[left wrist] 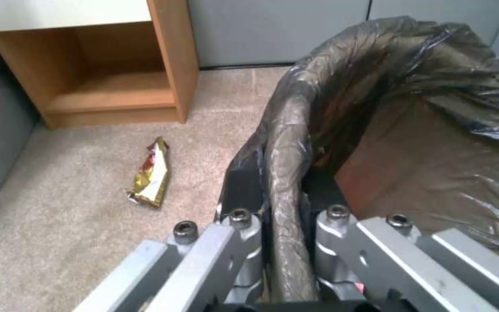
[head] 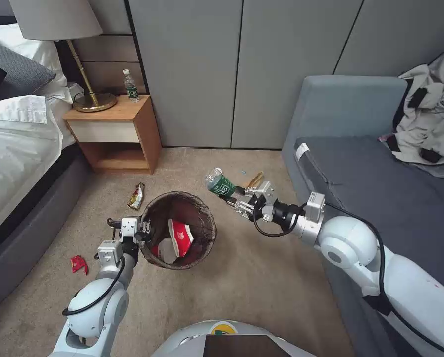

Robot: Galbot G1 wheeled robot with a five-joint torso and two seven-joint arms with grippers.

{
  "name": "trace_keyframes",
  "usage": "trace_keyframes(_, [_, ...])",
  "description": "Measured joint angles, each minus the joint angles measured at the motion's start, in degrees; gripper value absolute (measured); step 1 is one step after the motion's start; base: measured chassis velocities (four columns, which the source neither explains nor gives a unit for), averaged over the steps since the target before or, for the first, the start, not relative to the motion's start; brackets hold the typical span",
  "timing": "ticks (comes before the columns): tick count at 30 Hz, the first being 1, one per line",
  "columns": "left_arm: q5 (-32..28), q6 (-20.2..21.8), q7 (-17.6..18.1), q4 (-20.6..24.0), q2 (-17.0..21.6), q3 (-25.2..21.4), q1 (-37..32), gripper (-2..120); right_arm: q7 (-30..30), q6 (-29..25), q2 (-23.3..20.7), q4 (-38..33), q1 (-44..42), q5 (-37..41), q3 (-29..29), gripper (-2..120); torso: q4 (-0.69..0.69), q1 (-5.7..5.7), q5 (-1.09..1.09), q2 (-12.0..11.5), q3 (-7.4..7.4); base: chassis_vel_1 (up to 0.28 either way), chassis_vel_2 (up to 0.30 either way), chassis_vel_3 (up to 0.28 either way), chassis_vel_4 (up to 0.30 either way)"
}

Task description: Pick up the trash bin, then pick up the garbage from the floor and place it into the trash bin.

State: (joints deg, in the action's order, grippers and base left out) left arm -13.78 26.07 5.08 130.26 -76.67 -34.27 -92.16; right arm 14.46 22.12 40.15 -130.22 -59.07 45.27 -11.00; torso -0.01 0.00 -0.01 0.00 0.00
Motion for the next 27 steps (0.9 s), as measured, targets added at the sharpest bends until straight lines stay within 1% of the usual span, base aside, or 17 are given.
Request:
trace_keyframes(3, [-0.02,0.01,-0.01,-0.02,0.06,0.00,0.02,5,-0.11,0.35,-0.34,-0.75,0.89,0.97,0.70,30,0.00,0.00,0.00,0.00,0.00,0.000,0.000,0.000,0.000])
trace_keyframes(11, [-0.13,0.10,-0.13,-0.06,0.30,0.23,0.22,5,-0.01,2.44,0.04,-2.15,6.05,3.93,5.17,30,0.01,0.00,0.00,0.00,0.00,0.000,0.000,0.000,0.000])
trace_keyframes(13, [-0.14,0.12,-0.14,-0.08,0.26,0.32,0.30,5,-0.07,3.08,0.24,-2.71,8.68,4.74,8.02,30,0.01,0.00,0.00,0.00,0.00,0.000,0.000,0.000,0.000])
trace_keyframes(15, [-0.14,0.12,-0.15,-0.08,0.24,0.36,0.32,5,-0.13,3.18,0.29,-2.80,9.35,4.86,8.90,30,0.01,0.00,0.00,0.00,0.00,0.000,0.000,0.000,0.000])
trace_keyframes(17, [-0.14,0.13,-0.16,-0.08,0.17,0.48,0.37,5,-0.44,3.36,0.78,-2.84,11.72,4.92,12.17,30,0.01,0.00,0.00,0.00,0.00,0.000,0.000,0.000,0.000])
trace_keyframes(19, [-0.13,0.15,-0.16,-0.08,0.07,0.62,0.43,5,-1.29,3.59,1.86,-2.66,13.96,4.85,15.50,30,0.01,0.00,-0.01,0.00,0.00,0.000,0.000,0.000,0.000])
trace_keyframes(20, [-0.13,0.15,-0.16,-0.08,0.07,0.62,0.43,5,-1.29,3.59,1.86,-2.66,13.96,4.85,15.50,30,0.01,0.00,-0.01,0.00,0.00,0.000,0.000,0.000,0.000])
trace_keyframes(23, [-0.12,0.20,-0.16,-0.03,0.04,0.70,0.50,5,-2.35,4.05,4.04,-1.72,16.99,4.35,20.01,30,0.02,0.00,0.00,0.00,0.00,0.000,0.000,0.000,0.000])
trace_keyframes(24, [-0.12,0.20,-0.16,-0.03,0.04,0.70,0.50,5,-2.35,4.05,4.04,-1.72,16.99,4.35,20.01,30,0.02,0.00,0.00,0.00,0.00,0.000,0.000,0.000,0.000])
trace_keyframes(27, [-0.42,0.35,-0.15,0.01,0.07,0.66,0.57,5,-2.69,4.28,5.53,-0.50,18.22,3.24,22.46,30,0.02,0.00,0.00,0.00,0.00,0.000,0.000,0.000,0.000])
